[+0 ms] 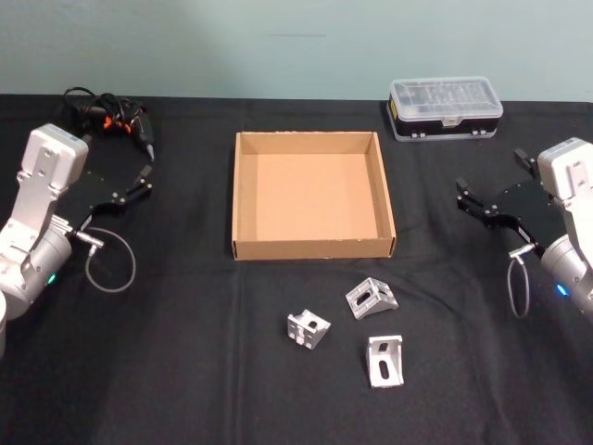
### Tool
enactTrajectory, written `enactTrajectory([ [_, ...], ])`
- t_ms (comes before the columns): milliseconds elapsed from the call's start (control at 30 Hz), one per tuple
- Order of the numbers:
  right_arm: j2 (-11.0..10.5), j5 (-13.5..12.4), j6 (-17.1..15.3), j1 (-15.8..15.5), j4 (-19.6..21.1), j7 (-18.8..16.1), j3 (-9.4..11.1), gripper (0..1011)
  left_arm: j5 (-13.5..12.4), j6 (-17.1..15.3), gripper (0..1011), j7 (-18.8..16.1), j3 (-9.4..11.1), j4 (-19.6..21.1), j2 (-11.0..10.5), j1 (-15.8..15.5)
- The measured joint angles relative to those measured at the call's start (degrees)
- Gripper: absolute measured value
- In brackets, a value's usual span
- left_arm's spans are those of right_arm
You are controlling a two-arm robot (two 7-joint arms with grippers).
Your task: Use one hand to pick up the angle iron from the table and place it into the box.
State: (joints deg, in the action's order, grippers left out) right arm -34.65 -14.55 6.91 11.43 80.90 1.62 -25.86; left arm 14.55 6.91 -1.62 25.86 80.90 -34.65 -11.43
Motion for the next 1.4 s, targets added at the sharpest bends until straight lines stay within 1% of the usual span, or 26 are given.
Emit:
enactTrajectory([
  [867, 0.1, 0.0, 0.0, 0.0, 0.0, -0.1, 0.2, 1003, 0.0, 0.0, 1000, 0.0, 0.0, 0.0, 0.0, 0.0],
  [1033, 0.5, -0.1, 0.2, -0.1, 0.3, -1.4, 1.4, 1002, 0.0, 0.0, 1000, 0.0, 0.0, 0.0, 0.0, 0.0],
  [1200, 0.5, -0.9, 0.5, -0.6, 1.9, -2.4, 2.9, 1003, 0.0, 0.0, 1000, 0.0, 0.0, 0.0, 0.0, 0.0],
  [1400, -0.6, -2.6, 0.5, -1.0, 5.5, -4.6, 5.4, 1003, 0.0, 0.0, 1000, 0.0, 0.0, 0.0, 0.0, 0.0],
])
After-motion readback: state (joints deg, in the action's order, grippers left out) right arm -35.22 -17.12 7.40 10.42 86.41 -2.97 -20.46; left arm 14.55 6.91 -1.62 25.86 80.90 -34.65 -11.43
